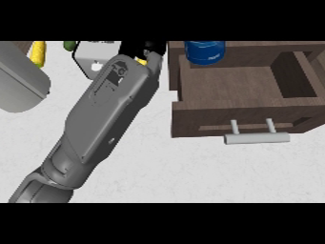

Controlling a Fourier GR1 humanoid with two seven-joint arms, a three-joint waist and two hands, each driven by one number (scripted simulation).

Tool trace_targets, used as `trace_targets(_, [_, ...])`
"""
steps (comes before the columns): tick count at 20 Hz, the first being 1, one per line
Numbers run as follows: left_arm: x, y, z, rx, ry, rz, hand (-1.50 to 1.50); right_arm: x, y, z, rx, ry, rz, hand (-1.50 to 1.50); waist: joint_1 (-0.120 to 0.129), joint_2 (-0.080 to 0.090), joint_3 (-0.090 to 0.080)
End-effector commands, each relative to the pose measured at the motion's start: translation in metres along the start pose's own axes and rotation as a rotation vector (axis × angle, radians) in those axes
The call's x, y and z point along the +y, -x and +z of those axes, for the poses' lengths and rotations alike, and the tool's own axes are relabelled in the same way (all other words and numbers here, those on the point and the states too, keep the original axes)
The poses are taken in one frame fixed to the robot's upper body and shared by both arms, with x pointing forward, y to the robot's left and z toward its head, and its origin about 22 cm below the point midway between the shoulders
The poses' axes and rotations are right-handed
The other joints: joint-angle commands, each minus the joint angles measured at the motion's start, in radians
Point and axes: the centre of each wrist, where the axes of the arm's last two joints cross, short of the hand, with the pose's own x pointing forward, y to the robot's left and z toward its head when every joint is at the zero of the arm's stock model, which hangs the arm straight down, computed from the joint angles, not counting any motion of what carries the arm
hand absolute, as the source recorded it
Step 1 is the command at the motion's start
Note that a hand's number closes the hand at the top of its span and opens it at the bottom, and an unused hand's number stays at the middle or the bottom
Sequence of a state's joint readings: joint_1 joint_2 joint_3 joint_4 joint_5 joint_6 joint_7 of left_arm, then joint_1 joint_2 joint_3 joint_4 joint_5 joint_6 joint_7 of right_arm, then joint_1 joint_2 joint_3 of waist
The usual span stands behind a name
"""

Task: Pick up the can, place it into the drawer and close the drawer

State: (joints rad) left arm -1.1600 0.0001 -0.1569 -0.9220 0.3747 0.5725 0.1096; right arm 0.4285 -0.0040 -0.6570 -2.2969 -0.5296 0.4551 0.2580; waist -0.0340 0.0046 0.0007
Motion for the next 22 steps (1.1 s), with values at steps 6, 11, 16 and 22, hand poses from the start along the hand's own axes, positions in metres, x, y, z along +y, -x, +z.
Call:
trace_targets(6, [-0.027, 0.010, -0.007, 0.023, -0.006, -0.037, 1.50, -0.009, 0.004, 0.004, -0.001, -0.039, -0.009, -1.50, -0.025, 0.003, 0.001])
trace_targets(11, [-0.029, 0.009, -0.018, 0.026, -0.009, -0.044, 1.50, -0.001, -0.006, 0.002, -0.020, -0.034, 0.002, -1.50, -0.028, 0.006, 0.000])
trace_targets(16, [-0.054, -0.001, -0.010, 0.039, -0.017, -0.066, 1.50, -0.004, 0.000, -0.023, -0.019, -0.016, -0.010, -1.50, -0.038, 0.009, 0.001])
trace_targets(22, [-0.049, 0.011, -0.014, 0.078, -0.035, -0.071, 1.50, 0.001, -0.008, -0.017, -0.013, -0.026, -0.001, -1.50, -0.051, 0.011, 0.001])
